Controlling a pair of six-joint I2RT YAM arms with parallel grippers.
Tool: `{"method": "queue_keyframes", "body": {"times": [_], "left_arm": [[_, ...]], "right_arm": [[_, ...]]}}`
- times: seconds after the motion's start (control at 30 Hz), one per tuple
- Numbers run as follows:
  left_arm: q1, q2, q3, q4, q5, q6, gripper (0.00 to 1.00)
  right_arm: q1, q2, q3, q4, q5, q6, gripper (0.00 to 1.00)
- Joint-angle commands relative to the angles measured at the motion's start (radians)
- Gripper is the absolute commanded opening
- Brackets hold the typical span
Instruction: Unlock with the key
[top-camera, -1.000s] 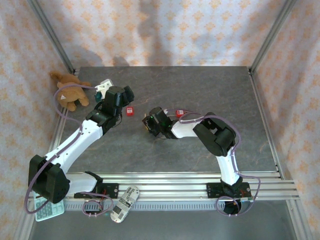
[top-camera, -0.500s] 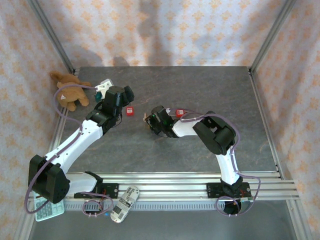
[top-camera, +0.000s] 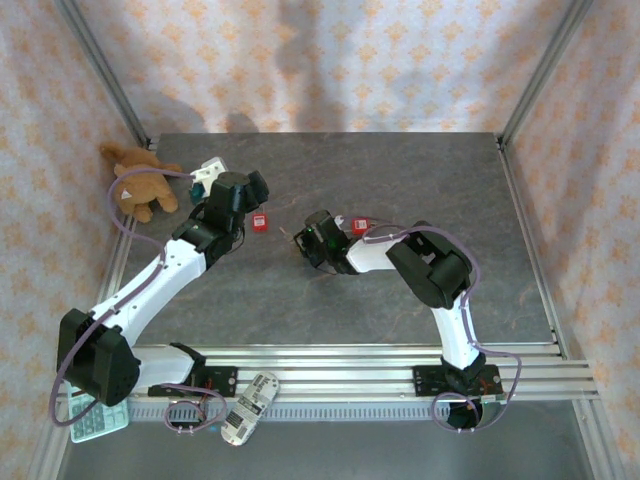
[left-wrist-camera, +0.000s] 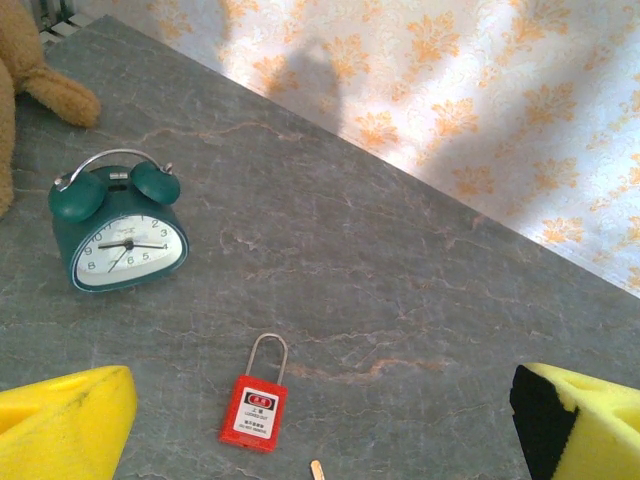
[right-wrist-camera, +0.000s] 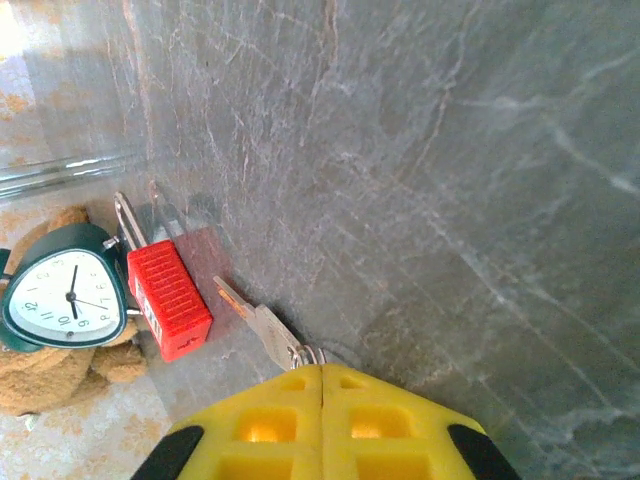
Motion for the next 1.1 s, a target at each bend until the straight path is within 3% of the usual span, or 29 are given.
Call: {"method": "queue_keyframes", "body": {"times": [0.0,0.5,0.73,1.07], "left_arm": [[0.007,0.008,-0.019,0.019,-0.007,0.012,0.97],[0.009,0.016,-0.029,0.047,-0.008,0.049,0.97],[0.008,0.019,-0.055,0.104,0.052,0.083,0.97],[0.005,0.052,-0.072,0.192,0.180,0.151,0.97]], "right_arm": [[-0.013,-0.014,-0.025,0.011,0.037,-0.012,0.05],[-0.036,-0.183,0.009,-0.238,0.092,-0.342,0.01],[-0.053,-0.288,0.023,-0.355,0.106,-0.496,0.00],[-0.089,-0.446,-0.027,-0.419,0.104,-0.597,0.00]]}}
